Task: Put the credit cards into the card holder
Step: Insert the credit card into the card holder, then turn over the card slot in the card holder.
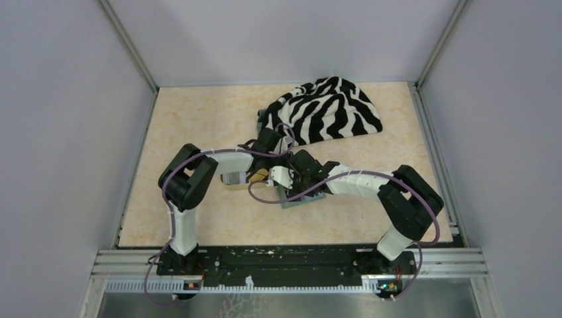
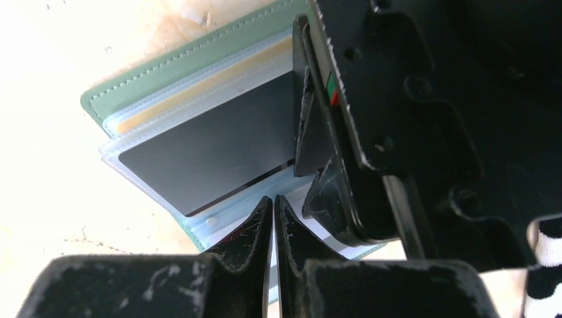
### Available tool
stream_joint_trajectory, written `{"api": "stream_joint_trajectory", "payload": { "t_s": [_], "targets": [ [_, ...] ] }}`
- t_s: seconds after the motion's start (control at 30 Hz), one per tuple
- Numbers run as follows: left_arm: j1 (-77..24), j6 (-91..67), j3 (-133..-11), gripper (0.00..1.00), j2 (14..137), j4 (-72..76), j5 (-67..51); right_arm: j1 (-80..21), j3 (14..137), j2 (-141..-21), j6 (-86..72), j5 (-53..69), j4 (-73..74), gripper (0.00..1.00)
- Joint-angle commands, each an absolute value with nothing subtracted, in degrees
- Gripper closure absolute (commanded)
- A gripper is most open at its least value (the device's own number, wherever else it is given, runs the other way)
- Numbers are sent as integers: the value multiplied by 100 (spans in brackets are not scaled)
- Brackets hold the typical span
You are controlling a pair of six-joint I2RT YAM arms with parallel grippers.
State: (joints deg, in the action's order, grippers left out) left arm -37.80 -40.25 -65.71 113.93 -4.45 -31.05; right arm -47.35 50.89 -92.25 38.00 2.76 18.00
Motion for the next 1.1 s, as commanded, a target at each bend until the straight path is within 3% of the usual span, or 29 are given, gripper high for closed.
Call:
{"api": "stream_joint_trajectory", "payload": {
  "t_s": [0.0,0.23,0.5,0.7,0.8,0.9,1.07],
  "targets": [
    [-3774,-3813,-6467,66,11421,-1007,-2584,-4612,5450,-9126,3835,550,2066,96],
    [-3774,-3888,-6206,65,10630,-616,-2331,-4230,5817,-8475,4372,2709,3161,93],
    [-3779,-3712,-5359,65,9118,646,-2220,-2911,5883,-7631,4057,4680,3262,86],
    [-3775,-3380,-3937,63,7309,2110,-2141,-2136,5361,-7335,2771,5616,2159,50],
    [-3771,-3330,-3070,42,6187,2696,-1611,-1998,5306,-7638,2332,5807,2028,49],
    [-3775,-3303,-2112,4,5083,3224,-1205,-1987,5534,-8067,2114,5668,2259,49],
    [-3771,-4098,-927,1,3965,3723,-676,-1986,5945,-8672,2142,5147,3064,52]
  ]
}}
